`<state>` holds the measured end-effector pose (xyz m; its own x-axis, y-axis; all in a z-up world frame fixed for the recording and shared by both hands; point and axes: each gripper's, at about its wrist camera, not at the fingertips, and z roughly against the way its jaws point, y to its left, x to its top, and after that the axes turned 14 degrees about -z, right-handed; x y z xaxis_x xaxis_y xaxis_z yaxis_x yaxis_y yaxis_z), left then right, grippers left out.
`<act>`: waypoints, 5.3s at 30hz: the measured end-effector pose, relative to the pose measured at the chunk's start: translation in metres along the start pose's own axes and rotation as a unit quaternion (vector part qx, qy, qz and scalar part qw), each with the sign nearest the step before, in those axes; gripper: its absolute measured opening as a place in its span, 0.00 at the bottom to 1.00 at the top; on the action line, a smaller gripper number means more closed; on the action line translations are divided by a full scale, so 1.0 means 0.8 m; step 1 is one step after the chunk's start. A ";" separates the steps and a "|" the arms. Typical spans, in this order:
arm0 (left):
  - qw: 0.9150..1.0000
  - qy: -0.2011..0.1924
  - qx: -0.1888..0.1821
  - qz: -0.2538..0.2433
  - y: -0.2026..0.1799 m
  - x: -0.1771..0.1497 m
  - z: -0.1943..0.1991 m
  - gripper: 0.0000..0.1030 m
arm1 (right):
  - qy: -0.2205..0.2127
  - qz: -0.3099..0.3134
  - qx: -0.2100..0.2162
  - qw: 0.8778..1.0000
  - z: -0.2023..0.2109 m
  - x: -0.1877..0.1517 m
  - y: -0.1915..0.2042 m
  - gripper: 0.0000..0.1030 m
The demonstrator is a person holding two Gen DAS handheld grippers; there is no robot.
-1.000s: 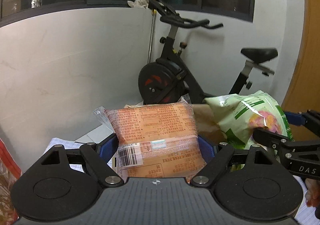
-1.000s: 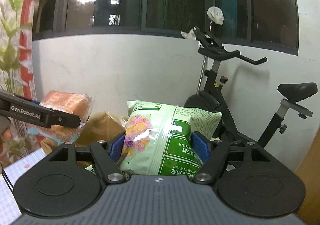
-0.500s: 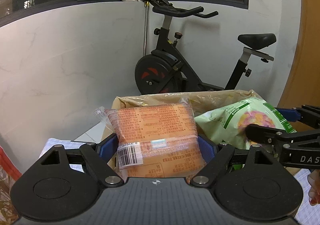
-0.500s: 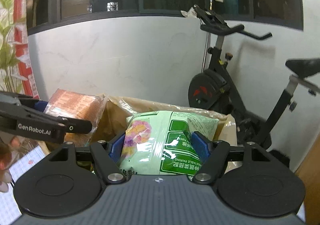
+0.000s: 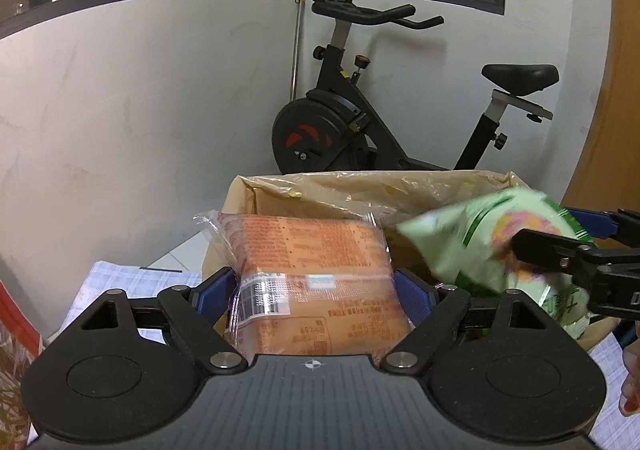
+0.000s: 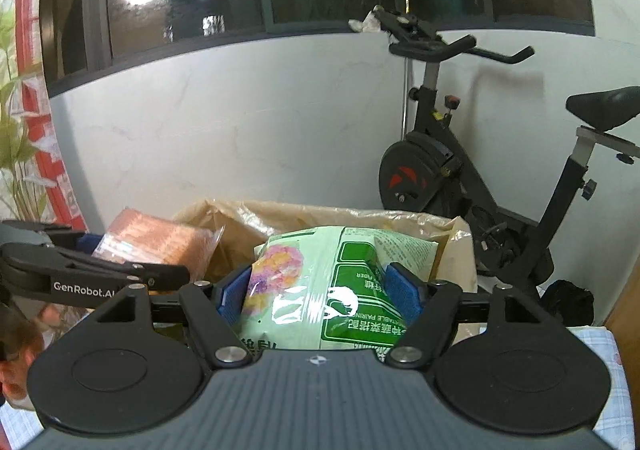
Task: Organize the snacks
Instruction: 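Lower both packets into the box and open both tools, then move both tools back toward the remaining snacks on the table, then close the right tool on the red snack packet and lift it, then grasp the small peanut packet with the left tool while the right holds the red packet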
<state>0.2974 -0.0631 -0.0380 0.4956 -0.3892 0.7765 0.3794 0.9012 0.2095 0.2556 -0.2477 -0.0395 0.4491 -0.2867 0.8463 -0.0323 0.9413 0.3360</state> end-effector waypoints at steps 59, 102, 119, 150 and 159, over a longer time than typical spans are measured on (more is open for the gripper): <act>0.993 0.030 0.003 0.114 -0.011 -0.317 0.186 0.84 | 0.292 0.116 0.038 0.949 0.186 -0.338 0.039 0.55; 0.991 0.058 -0.001 0.123 -0.017 -0.321 0.161 0.84 | 0.247 0.144 -0.054 0.957 0.143 -0.341 0.010 0.59; 0.989 0.062 0.002 0.137 -0.008 -0.319 0.145 0.83 | 0.213 0.074 -0.048 0.973 0.119 -0.319 -0.019 0.24; 0.994 0.059 -0.018 0.085 -0.005 -0.318 0.130 0.83 | 0.115 -0.032 -0.021 0.993 0.133 -0.268 -0.038 0.22; 0.992 0.091 0.003 0.087 0.005 -0.334 0.098 0.60 | 0.122 -0.056 -0.014 0.991 0.127 -0.280 -0.039 0.22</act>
<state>0.1052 0.0594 -0.1976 0.6857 -0.2556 0.6815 0.2718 0.9585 0.0861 0.0656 -0.2312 -0.1976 0.6517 -0.3402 0.6779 0.0521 0.9117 0.4075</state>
